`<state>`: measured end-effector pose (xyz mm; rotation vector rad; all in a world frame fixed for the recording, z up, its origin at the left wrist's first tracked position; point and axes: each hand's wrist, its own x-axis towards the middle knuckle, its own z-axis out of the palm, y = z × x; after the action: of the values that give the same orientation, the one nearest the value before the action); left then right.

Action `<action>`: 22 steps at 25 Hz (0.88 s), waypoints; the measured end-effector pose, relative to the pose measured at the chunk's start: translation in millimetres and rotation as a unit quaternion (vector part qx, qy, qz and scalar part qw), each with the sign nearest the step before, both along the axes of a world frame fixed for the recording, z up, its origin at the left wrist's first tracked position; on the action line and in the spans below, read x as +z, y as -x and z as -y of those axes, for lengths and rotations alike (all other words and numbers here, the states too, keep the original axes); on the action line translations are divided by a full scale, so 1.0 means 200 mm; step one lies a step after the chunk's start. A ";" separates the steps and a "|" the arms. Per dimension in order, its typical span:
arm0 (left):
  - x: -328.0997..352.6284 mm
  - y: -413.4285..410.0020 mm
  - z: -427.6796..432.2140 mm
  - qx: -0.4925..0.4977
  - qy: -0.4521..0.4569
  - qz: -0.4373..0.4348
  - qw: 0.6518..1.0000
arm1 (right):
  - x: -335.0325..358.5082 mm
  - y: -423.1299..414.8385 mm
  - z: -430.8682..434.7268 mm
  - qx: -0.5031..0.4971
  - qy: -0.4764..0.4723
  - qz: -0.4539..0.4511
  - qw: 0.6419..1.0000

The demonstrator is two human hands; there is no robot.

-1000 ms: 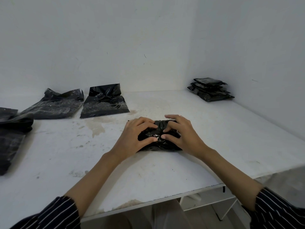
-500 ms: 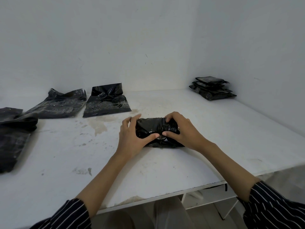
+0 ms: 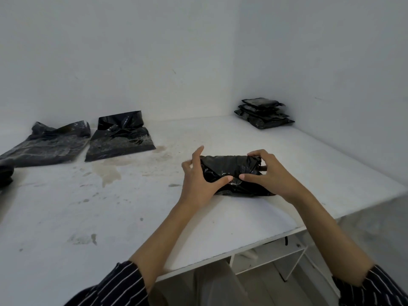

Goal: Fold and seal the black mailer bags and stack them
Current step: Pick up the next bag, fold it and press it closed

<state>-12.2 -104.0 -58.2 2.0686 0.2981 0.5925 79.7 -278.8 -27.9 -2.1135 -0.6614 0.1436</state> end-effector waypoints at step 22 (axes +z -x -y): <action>-0.09 -0.19 0.17 -0.120 -0.295 0.160 0.934 | -0.34 0.33 0.66 -0.370 -0.345 0.071 0.860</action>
<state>26.6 -137.8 -75.3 2.4725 -0.3668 0.9325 14.0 -410.8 -95.0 -1.5335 0.0773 -0.5994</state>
